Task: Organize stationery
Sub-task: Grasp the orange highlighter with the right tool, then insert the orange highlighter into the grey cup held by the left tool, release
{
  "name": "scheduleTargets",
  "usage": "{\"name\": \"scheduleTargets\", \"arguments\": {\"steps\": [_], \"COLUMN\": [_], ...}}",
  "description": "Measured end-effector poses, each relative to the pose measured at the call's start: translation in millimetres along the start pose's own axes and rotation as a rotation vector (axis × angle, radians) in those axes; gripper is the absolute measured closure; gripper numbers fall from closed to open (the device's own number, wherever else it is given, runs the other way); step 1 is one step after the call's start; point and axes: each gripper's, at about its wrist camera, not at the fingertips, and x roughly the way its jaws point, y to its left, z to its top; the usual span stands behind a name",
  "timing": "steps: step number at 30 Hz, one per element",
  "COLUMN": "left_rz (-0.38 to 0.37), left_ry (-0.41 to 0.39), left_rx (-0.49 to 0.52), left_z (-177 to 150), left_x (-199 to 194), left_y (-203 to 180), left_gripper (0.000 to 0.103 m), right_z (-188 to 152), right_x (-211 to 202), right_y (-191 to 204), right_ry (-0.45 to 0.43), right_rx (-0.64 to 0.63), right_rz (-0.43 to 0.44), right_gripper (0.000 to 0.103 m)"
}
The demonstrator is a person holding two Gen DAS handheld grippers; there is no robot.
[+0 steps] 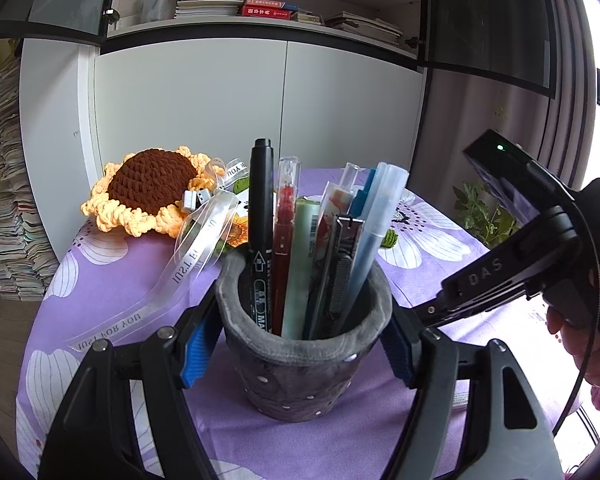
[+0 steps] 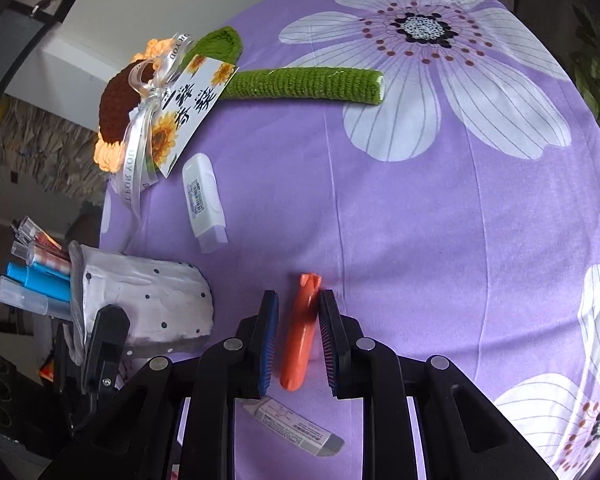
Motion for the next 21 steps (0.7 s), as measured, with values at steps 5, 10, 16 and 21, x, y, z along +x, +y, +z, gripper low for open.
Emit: {"name": "scheduleTargets", "arguments": {"steps": [5, 10, 16, 21], "left_rz": [-0.001, -0.001, -0.001, -0.001], "left_ry": [0.000, 0.000, 0.000, 0.001], "left_rx": [0.000, -0.001, -0.001, -0.001], "left_z": [-0.1, 0.0, 0.1, 0.2], "left_x": [0.0, -0.1, 0.0, 0.0], "left_y": [0.5, 0.4, 0.2, 0.2], "left_gripper": [0.033, 0.033, 0.033, 0.033], "right_z": [5.1, -1.5, -13.6, -33.1], "right_x": [6.4, 9.9, -39.2, -97.4], "right_y": [20.4, 39.2, 53.1, 72.8], "right_ry": [0.001, -0.002, -0.166, -0.324], "right_rx": [-0.108, -0.226, -0.281, -0.360], "right_rz": [-0.089, -0.136, -0.068, -0.018], "right_gripper": [0.081, 0.089, 0.089, 0.089]}}
